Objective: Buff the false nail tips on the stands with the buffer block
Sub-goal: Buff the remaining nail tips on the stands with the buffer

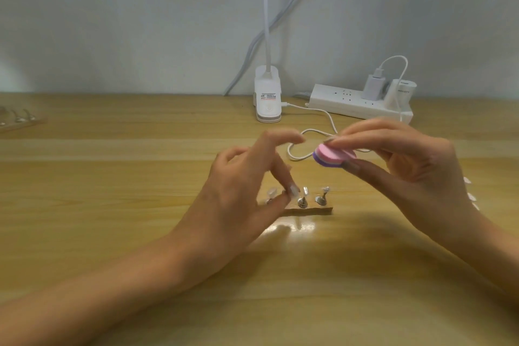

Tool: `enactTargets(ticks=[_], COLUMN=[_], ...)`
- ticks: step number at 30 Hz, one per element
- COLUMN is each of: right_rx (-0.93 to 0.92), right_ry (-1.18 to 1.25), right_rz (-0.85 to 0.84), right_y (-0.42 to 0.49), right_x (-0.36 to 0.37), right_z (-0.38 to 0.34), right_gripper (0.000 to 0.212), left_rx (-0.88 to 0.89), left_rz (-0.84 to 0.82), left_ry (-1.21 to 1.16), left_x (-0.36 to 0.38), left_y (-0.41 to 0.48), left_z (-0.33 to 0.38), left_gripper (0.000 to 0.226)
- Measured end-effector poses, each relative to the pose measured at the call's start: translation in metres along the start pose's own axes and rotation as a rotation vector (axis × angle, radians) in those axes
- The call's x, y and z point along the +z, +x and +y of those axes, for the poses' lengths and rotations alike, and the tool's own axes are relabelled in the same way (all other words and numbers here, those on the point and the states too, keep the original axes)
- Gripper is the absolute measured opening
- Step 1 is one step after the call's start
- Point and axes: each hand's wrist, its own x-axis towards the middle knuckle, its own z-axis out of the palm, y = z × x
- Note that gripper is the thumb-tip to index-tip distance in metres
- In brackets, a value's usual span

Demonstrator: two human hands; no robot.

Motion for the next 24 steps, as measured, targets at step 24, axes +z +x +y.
enactTargets(ticks=[24], right_rx=[-0.187], right_ry=[-0.258], right_rz=[-0.074], right_y=[-0.008], right_x=[0.023], right_z=[-0.023], right_gripper=[0.02], left_rx=[-0.286], left_rz=[0.006], left_ry=[-0.564], left_x=[-0.018], left_y=[-0.008], left_z=[0.007], left_gripper=[0.043])
